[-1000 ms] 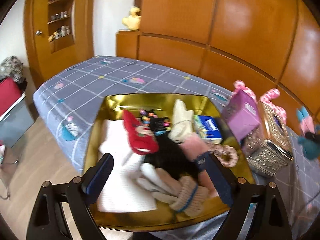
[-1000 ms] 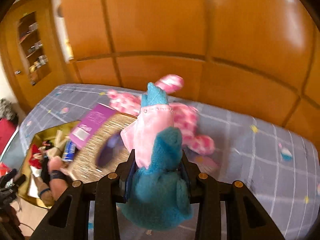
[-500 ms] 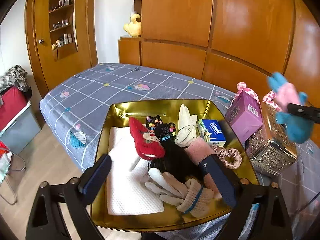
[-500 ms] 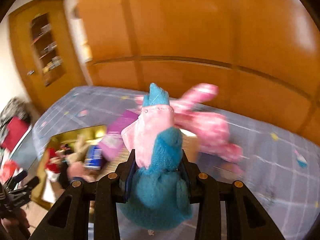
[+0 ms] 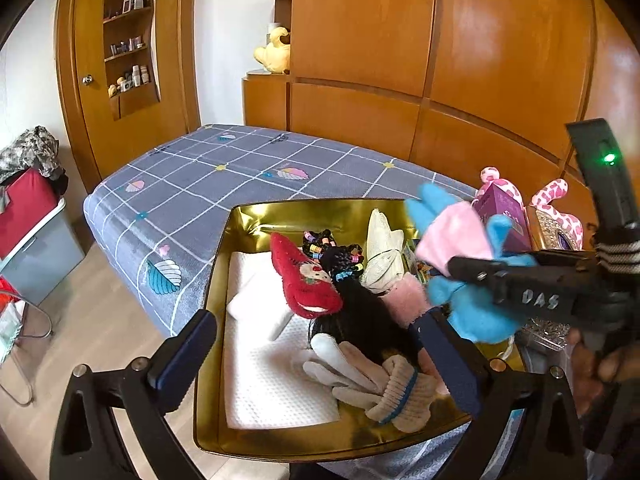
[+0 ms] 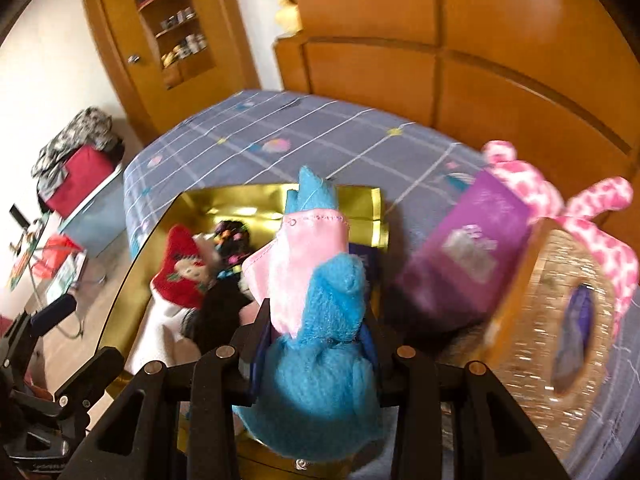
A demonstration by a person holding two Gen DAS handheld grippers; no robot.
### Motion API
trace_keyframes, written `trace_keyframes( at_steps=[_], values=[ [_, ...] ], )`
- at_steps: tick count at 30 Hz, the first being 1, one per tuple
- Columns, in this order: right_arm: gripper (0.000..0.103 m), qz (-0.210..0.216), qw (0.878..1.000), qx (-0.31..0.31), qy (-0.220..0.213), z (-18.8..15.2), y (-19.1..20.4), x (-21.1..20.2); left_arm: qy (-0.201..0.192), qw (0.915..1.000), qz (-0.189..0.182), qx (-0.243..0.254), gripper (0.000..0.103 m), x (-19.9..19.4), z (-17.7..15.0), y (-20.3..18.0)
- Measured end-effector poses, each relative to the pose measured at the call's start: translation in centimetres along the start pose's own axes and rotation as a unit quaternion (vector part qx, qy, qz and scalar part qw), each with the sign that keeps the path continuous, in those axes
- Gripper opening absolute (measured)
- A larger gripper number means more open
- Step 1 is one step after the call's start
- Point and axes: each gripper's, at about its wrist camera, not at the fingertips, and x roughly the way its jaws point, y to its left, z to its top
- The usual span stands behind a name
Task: Organize soft objects
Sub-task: 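Carry the blue plush over the gold tray with the right gripper, then lower the blue plush into the tray and open the right gripper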
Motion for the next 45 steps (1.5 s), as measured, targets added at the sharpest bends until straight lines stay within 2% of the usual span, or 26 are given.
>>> trace_keyframes(
  at_steps=[3, 7, 20, 29, 33, 40, 41, 43, 44, 45],
  values=[
    [0.038, 0.016, 1.0, -0.022, 0.004, -0.1, 1.1, 1.0, -0.001, 1.0, 0.001, -0.002, 0.102, 0.1, 0.0, 0.2],
    [0.038, 0.013, 0.999, -0.049, 0.011, -0.1, 2.2, 2.3, 0.006, 1.0, 0.001, -0.005, 0.102, 0.4, 0.1, 0.6],
    [0.037, -0.068, 0.996, -0.045, 0.042, 2.1, 2.3, 7.6, 0.018, 0.9997, 0.005, -0.017, 0.103, 1.1, -0.2, 1.1],
    [0.047, -0.019, 1.0, -0.014, 0.015, 1.9, 1.5, 5.0, 0.017, 0.9996, 0.009, -0.019, 0.103, 1.0, -0.1, 1.2],
    [0.062, -0.009, 1.0, -0.02, -0.004, 1.4, 1.6, 3.0, 0.018, 0.9995, 0.01, -0.023, 0.103, 1.1, -0.2, 1.2],
    [0.063, -0.015, 0.999, -0.012, -0.03, 0.8, 0.9, 0.0, 0.014, 0.9995, 0.011, -0.026, 0.103, 0.9, -0.1, 1.3],
    [0.063, -0.01, 1.0, -0.014, -0.026, 0.5, 1.1, 0.0, 0.012, 0.9995, 0.011, -0.026, 0.103, 0.9, -0.1, 1.3],
    [0.05, -0.013, 0.999, -0.022, -0.021, 0.3, 1.5, 0.4, 0.009, 0.9996, 0.012, -0.026, 0.103, 0.7, 0.0, 1.2],
    [0.036, -0.023, 0.999, -0.031, -0.016, 0.1, 1.8, 0.9, 0.008, 0.9996, 0.011, -0.026, 0.103, 0.6, 0.0, 1.2],
    [0.034, -0.032, 0.999, -0.037, -0.013, 0.1, 2.0, 1.4, 0.007, 0.9996, 0.01, -0.025, 0.103, 0.5, 0.1, 1.1]
  ],
)
